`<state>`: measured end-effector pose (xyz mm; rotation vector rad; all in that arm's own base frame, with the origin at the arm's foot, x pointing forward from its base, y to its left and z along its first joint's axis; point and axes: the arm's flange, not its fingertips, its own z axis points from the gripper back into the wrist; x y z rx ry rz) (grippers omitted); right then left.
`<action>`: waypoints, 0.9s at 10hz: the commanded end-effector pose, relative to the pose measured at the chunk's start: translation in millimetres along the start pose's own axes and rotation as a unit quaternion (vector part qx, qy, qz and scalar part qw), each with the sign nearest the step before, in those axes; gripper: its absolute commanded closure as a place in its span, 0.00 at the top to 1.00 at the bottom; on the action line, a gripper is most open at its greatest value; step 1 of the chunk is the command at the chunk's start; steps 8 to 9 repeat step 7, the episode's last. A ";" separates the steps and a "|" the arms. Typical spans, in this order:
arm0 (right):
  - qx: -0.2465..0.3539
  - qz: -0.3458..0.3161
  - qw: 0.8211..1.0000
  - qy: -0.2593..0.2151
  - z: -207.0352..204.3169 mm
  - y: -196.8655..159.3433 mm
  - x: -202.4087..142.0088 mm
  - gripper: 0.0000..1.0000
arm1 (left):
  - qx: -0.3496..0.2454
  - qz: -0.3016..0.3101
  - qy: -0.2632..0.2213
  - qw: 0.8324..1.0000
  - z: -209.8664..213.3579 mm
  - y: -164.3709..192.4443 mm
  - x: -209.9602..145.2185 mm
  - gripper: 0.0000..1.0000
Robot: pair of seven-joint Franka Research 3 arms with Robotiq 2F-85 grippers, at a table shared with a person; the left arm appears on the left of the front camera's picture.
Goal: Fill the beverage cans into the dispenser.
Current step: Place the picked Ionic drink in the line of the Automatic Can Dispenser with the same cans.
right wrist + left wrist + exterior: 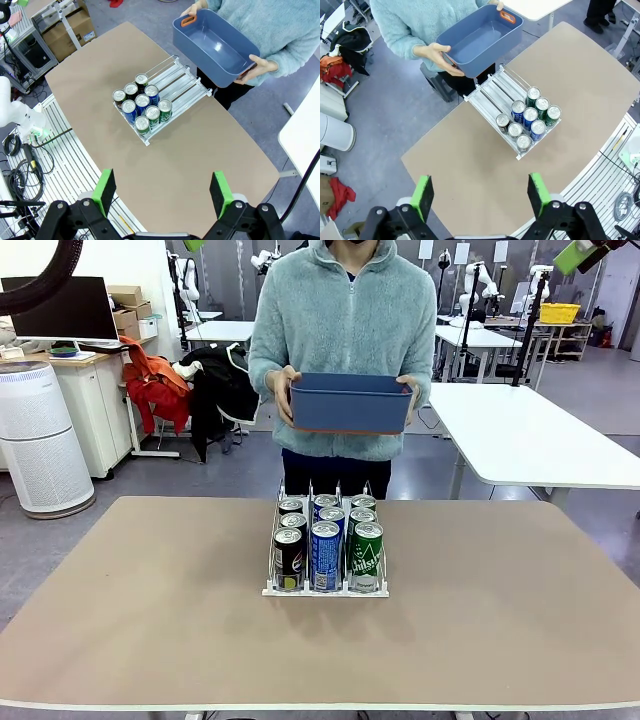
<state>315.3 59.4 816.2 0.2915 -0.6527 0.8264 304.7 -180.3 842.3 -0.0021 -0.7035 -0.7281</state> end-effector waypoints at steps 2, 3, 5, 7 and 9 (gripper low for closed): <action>0.005 0.003 1.000 0.000 -1.7 1.7 -2.9 1.00 | 0.001 0.000 -0.001 1.000 1.3 -0.1 -0.9 1.00; 0.005 0.003 1.000 0.000 -1.7 1.7 -2.9 1.00 | 0.001 0.000 -0.001 1.000 1.3 -0.1 -0.9 1.00; 0.005 0.003 1.000 0.000 -1.7 1.7 -2.9 1.00 | 0.001 0.000 -0.001 1.000 1.3 -0.1 -0.9 1.00; 0.005 0.003 1.000 0.000 -1.7 1.7 -2.9 1.00 | 0.001 0.000 -0.001 1.000 1.3 -0.1 -0.9 1.00; 0.005 0.003 1.000 0.000 -1.7 1.7 -2.9 1.00 | 0.001 0.000 -0.001 1.000 1.3 -0.1 -0.9 1.00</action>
